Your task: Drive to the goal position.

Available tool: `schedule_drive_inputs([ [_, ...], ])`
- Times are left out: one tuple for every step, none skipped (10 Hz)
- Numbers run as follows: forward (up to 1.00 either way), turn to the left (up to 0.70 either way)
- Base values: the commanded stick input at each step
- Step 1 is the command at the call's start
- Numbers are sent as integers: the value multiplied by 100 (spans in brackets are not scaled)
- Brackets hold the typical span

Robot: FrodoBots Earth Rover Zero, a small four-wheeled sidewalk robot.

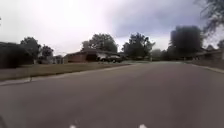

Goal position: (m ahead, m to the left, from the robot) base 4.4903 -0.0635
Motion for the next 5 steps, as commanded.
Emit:
schedule_drive_inputs([
  [70, 0],
  [70, 0],
  [70, 0],
  [70, 0],
  [70, 0],
])
